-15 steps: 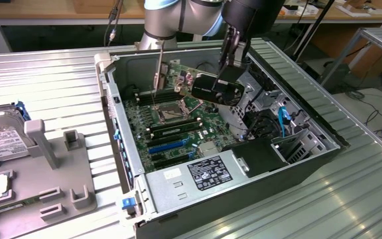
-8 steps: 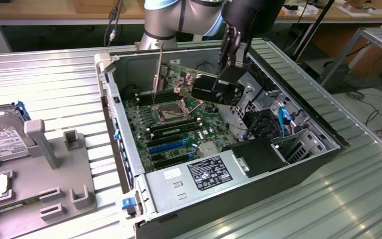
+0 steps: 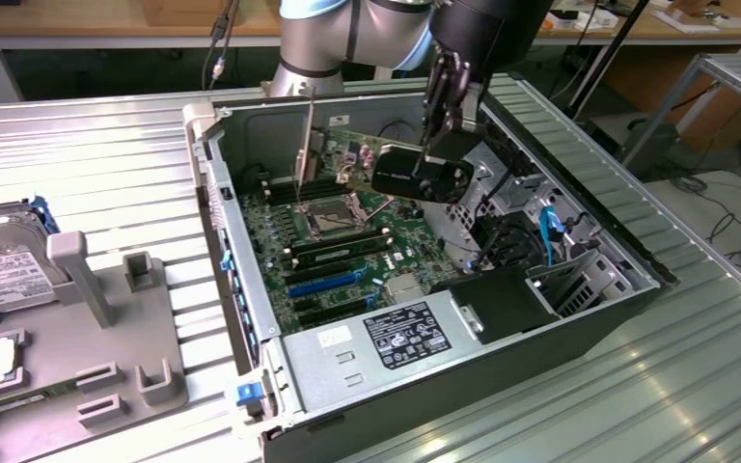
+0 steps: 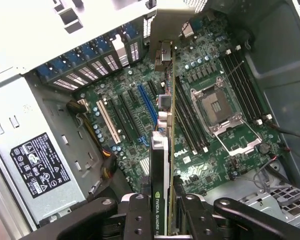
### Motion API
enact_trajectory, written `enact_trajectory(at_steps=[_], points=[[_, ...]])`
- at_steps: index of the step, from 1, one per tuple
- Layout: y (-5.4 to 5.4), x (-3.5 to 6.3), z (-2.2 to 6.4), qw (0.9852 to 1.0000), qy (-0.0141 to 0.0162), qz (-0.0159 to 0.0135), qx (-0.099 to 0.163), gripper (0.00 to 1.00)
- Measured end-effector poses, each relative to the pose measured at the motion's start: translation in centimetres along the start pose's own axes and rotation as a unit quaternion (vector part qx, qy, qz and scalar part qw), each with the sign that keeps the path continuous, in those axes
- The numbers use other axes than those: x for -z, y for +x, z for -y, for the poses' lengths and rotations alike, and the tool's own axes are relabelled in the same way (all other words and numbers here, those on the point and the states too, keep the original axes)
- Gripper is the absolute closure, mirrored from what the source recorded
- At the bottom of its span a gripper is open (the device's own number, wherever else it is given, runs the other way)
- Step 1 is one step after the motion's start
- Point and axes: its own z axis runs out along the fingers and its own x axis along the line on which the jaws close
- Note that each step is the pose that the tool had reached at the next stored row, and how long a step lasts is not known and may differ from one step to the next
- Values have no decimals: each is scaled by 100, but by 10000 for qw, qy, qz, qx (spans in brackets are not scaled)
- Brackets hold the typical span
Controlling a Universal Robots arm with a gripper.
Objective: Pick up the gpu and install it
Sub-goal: 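Insert the gpu into the slot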
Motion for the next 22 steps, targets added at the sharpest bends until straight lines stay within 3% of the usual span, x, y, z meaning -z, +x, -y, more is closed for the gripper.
enact_trajectory(at_steps=[13,22], points=[[0,0,0,9987,-7,-18,513,73],[0,0,0,9962,-13,-31,876,73]])
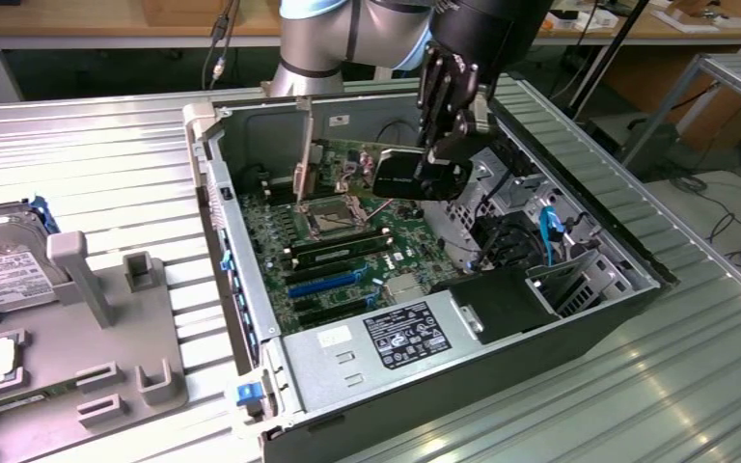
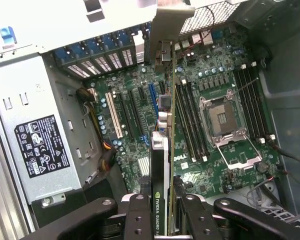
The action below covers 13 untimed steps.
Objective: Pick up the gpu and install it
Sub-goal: 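Insert the gpu into the slot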
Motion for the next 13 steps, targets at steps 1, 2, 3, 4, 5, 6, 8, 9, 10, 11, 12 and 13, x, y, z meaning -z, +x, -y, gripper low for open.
enact_trajectory(at_steps=[1,2,3,4,5,6,8,9,10,11,12,13], points=[[0,0,0,10000,0,-1,32,73],[0,0,0,10000,-1,-2,73,73],[0,0,0,10000,-1,-3,99,73],[0,0,0,9999,-2,-5,140,73],[0,0,0,9998,-3,-6,184,73],[0,0,0,9996,-4,-9,273,73],[0,0,0,9992,-6,-14,396,73],[0,0,0,9990,-6,-15,440,73],[0,0,0,9988,-7,-17,482,73],[0,0,0,9987,-7,-18,509,73],[0,0,0,9985,-8,-19,547,73],[0,0,0,9982,-9,-22,603,73]])
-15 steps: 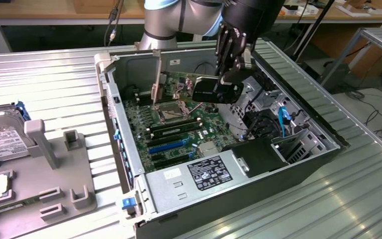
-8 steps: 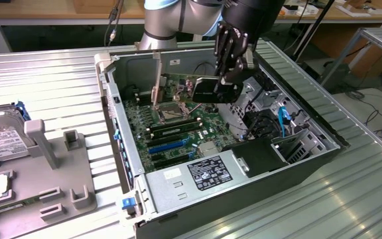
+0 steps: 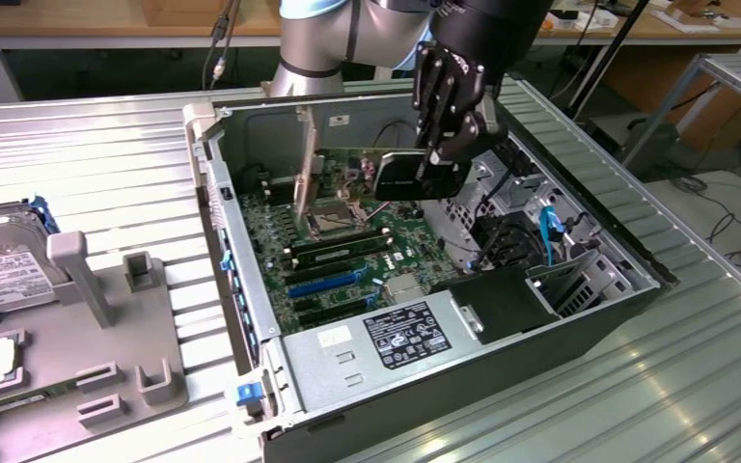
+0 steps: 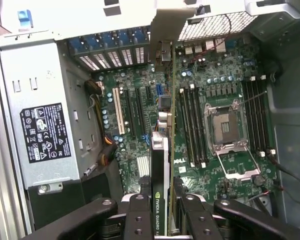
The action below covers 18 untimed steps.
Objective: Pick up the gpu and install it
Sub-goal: 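Insert the gpu into the slot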
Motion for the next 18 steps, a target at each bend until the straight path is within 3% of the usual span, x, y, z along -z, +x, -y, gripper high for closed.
enact_trajectory(at_steps=[5,18], points=[[0,0,0,9997,-3,-8,229,73],[0,0,0,9968,-11,-28,797,73]])
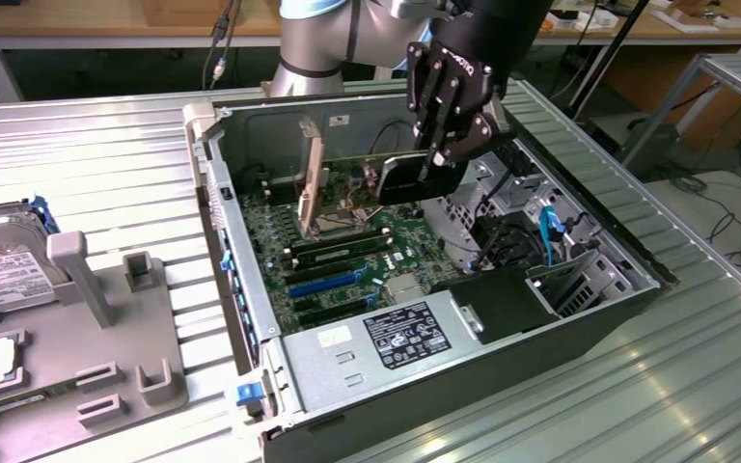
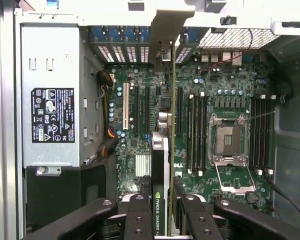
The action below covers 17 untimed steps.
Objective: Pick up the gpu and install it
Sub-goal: 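Insert the gpu into the slot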
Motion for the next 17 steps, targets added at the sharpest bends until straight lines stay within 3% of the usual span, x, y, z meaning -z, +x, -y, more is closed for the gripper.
enact_trajectory(at_steps=[14,17], points=[[0,-1,0,10000,0,0,0,73],[-4,-77,11,10000,-1,-7,0,73]])
